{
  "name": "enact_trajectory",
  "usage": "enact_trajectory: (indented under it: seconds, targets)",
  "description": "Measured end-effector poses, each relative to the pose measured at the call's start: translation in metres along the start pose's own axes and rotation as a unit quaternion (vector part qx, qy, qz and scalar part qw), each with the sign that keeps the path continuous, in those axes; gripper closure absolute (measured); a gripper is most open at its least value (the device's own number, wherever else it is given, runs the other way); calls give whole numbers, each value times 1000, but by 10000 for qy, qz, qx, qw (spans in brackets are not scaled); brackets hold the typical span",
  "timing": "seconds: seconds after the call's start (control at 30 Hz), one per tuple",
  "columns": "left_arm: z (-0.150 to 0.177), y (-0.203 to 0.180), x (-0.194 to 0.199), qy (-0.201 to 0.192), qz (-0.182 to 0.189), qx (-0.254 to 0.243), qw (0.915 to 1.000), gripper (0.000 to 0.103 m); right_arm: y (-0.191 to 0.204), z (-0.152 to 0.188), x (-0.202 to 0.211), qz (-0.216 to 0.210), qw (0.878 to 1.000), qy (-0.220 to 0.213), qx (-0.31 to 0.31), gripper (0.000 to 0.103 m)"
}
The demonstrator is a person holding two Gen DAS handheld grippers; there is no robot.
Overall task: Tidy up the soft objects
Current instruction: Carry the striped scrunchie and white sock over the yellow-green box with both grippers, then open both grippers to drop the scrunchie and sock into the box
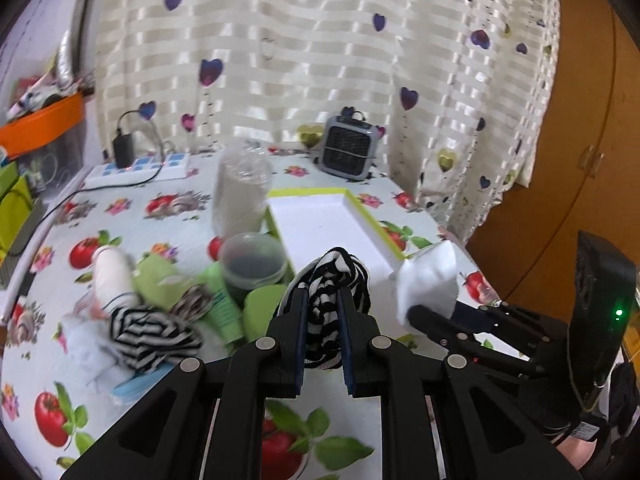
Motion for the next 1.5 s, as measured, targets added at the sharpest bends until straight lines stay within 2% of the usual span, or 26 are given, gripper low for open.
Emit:
enact_trajectory:
  seconds: [0.13, 0.47, 0.77, 0.87, 1.0, 1.03, 1.5]
  targets:
    - [-6, -15, -18, 76, 114, -113, 9998, 89, -16, -1, -7, 116, 9999, 54, -79, 80]
    - [0, -34, -84, 613, 234, -333, 9973, 89, -40, 2, -44, 144, 9989, 437, -108, 80]
    - [6, -33, -130, 948, 119, -432, 9945, 89, -59, 7, -74, 255, 9961, 812, -243, 79]
    - [8, -32, -140, 1027, 84, -448, 9937, 85, -63, 7, -77, 332, 9956, 848, -228, 74]
    - [6, -31, -145, 1036, 5, -474, 9935, 80, -63, 6, -75, 349, 9959, 819, -155, 51]
    - [5, -31, -145, 1029, 2, -480, 9935, 79, -62, 5, -75, 313, 9960, 817, -174, 49]
    - [-6, -32, -115, 684, -102, -493, 9964, 78, -61, -2, -38, 490, 9970, 475, -362, 49]
Point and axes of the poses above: each gripper's, at about its wrist camera, not at the fingertips, and x roughly against the way its jaws point, y to its left, z to its underside, the point moved 7 cm from there along -x, roughly the way its jaws point, and after that the axes turned 2 degrees about z, right-handed, at the moved point
